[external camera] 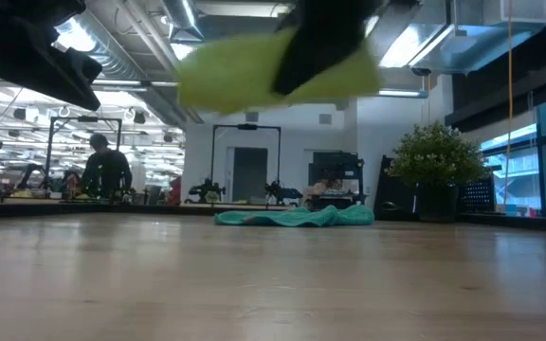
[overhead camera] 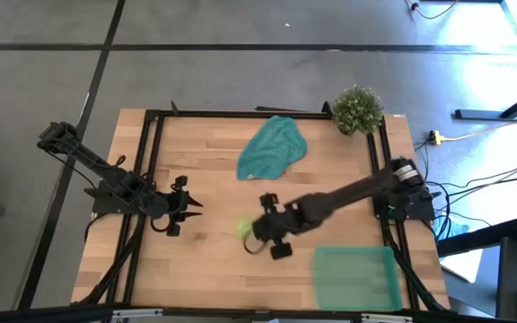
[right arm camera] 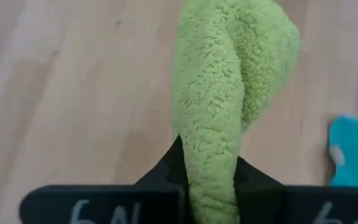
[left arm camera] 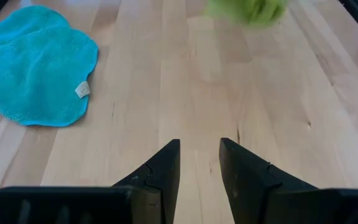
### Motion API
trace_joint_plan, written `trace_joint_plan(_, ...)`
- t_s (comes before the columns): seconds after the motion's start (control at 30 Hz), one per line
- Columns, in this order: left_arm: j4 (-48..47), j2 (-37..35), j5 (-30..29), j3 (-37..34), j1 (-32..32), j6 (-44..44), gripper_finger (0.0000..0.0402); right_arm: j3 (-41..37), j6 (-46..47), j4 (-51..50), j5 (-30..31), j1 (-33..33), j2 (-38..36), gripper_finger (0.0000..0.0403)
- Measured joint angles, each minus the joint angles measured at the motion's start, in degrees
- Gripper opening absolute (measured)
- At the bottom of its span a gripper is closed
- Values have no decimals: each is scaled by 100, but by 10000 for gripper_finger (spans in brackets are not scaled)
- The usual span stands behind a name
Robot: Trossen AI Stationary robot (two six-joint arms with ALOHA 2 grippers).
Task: Roll microfiber towels into tight, uniform cylinder then place into a basket
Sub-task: Put the green rolled microfiber cloth into the green bin
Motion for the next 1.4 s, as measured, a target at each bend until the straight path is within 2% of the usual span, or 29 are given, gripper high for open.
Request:
trace_joint_plan(0.2, -2, -2, -1, 0, 0, 0, 108, 6, 1303, -861, 416, 692, -276, 27)
trace_joint_plan(0.37, 11, 0, -1, 0, 0, 0, 108, 6, 2444, -1327, 488, 1281, -287, 29)
trace_joint_plan(0.57, 3, 0, -1, 0, 0, 0, 108, 6, 4136, -1923, 999, 2031, -287, 27)
trace_joint_plan(0.73, 0, -2, -1, 0, 0, 0, 108, 6, 5342, -2466, 1137, 2637, -287, 30)
trace_joint_plan(0.9, 3, 0, -1, 0, 0, 0, 108, 6, 6046, -2820, 998, 3016, -287, 27)
trace_joint_plan(1.23, 3, 0, -1, 0, 0, -2, 108, 6, 6706, -3004, 785, 3722, -287, 27)
trace_joint_plan(1.4, 2, -2, -1, 0, 0, 0, 108, -93, 7536, -3191, 510, 4114, -287, 28)
